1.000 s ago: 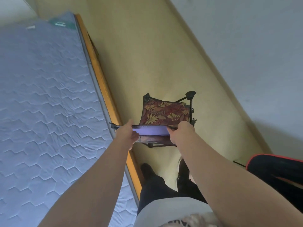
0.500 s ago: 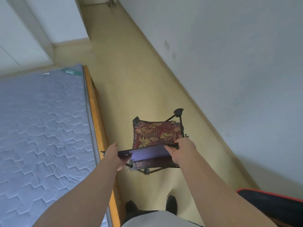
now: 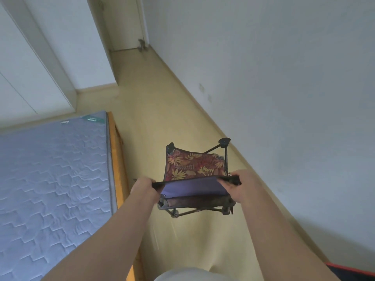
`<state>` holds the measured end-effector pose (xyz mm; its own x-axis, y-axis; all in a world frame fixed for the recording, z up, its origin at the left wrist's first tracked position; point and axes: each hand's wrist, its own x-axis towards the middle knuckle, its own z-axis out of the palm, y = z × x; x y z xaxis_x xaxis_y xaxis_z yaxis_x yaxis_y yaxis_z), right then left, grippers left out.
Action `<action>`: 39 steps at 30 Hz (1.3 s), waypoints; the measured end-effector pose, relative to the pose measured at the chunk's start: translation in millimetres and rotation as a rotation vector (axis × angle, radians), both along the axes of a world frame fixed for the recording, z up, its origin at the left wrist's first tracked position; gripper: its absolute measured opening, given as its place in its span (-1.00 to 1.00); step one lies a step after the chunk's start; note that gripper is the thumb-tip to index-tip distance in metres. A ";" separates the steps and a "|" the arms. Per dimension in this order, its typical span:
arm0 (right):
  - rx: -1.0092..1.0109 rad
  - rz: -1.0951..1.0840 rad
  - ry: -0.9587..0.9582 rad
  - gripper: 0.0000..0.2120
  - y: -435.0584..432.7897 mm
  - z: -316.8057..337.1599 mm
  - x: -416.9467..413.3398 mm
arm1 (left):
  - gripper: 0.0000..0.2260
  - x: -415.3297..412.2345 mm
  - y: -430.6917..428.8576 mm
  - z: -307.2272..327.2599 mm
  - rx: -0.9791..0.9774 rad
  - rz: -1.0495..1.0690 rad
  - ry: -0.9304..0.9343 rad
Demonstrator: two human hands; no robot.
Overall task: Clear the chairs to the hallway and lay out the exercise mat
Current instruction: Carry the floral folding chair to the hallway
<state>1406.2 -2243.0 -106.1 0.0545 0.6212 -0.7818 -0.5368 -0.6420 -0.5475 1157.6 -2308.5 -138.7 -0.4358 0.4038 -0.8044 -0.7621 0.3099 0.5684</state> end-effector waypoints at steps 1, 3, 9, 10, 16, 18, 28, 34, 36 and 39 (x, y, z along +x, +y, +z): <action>0.006 0.007 0.014 -0.91 2.3 2.5 5.0 | -0.75 2.2 1.8 7.0 -0.002 -0.006 -0.005; 0.028 0.016 0.037 -0.92 6.5 11.6 12.9 | -0.77 1.3 6.5 22.4 -0.073 -0.015 -0.002; 0.089 -0.014 0.136 -0.90 20.5 41.6 22.5 | -0.69 8.5 18.1 75.9 0.004 -0.107 0.007; 0.102 -0.001 0.145 -0.91 22.0 46.4 22.5 | -0.70 8.1 20.0 82.0 0.027 -0.097 0.012; 0.211 0.077 0.171 -0.89 35.1 77.6 19.9 | -0.73 6.2 26.0 116.9 0.135 0.013 0.009; 0.227 0.087 0.190 -0.86 38.6 84.9 18.5 | -0.71 5.3 27.8 125.8 0.126 0.019 0.023; 0.271 0.181 0.185 -0.89 64.2 107.8 15.7 | -0.67 17.8 35.0 164.0 0.195 0.108 0.083; 0.280 0.214 0.168 -0.87 82.9 107.5 15.6 | -0.72 24.3 38.2 167.3 0.229 0.113 0.143; 0.275 0.227 0.164 -0.86 94.2 106.8 13.5 | -0.76 24.4 45.2 167.0 0.223 0.109 0.178; 0.276 0.236 0.162 -0.87 107.0 105.9 8.6 | -0.79 18.9 54.0 166.4 0.201 0.094 0.232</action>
<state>1414.8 -2136.0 -0.2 -0.2250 0.7896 -0.5709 -0.4853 -0.5989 -0.6370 1176.5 -2254.4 27.6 -0.6412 0.4940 -0.5872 -0.6249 0.1080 0.7732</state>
